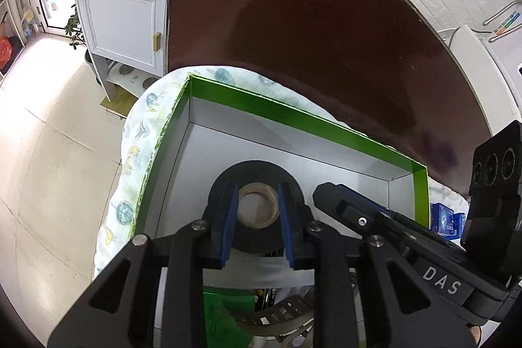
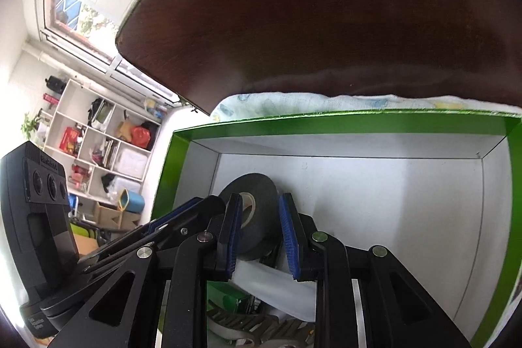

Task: Organize rigid objects
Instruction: 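Carry the tape roll into the cardboard box and release it, then move the right gripper to the blue square box and close on it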

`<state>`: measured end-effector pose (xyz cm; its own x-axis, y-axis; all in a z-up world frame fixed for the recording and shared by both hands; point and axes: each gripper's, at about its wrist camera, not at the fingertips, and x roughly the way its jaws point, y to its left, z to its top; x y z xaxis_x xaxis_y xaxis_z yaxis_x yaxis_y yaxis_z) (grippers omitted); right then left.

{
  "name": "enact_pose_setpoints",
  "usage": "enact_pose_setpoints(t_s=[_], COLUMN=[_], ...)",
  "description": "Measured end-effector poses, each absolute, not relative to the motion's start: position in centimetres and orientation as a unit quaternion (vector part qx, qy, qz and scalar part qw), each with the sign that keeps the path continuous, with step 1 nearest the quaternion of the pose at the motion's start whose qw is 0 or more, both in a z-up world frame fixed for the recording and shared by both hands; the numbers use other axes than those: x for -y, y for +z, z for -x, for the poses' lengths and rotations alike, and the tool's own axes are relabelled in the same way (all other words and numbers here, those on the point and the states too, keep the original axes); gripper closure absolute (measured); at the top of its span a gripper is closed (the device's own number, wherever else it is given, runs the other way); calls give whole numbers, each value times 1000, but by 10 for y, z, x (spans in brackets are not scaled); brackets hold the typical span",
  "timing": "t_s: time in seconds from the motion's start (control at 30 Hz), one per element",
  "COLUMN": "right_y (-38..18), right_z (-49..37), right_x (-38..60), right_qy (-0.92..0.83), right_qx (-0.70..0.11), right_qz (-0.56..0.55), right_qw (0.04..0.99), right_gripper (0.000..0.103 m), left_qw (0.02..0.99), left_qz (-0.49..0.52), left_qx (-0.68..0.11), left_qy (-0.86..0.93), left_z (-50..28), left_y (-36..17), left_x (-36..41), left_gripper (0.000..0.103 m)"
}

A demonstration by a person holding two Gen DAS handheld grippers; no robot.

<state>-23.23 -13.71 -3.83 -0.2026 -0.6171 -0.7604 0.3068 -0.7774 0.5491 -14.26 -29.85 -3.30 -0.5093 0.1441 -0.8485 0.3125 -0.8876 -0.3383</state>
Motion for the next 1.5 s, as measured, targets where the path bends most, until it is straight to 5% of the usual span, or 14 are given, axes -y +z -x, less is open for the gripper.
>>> enact_pose_setpoints(t_s=[0.33, 0.67, 0.77, 0.93, 1.33, 1.5], right_y=[27, 85, 84, 73, 15, -12], right_z=[210, 191, 183, 177, 177, 186], right_x=[88, -19, -59, -136, -267, -296], right_qy=[-801, -849, -856, -861, -846, -835], right_qx=[129, 144, 156, 191, 248, 263], right_qz=[-496, -432, -426, -423, -456, -471], right_qw=[309, 269, 246, 208, 119, 106], right_gripper=[76, 76, 76, 76, 76, 62], left_qw=[12, -72, -96, -120, -142, -142], left_qz=[-449, -432, -441, -456, -535, -553], left_qx=[-203, -148, -129, -112, -109, -110], left_qy=[-870, -887, -883, -875, -825, -814], left_z=[138, 153, 161, 172, 207, 221], left_y=[30, 83, 82, 71, 11, -8], left_x=[253, 121, 74, 12, -75, -106], left_gripper=[80, 79, 78, 51, 55, 56])
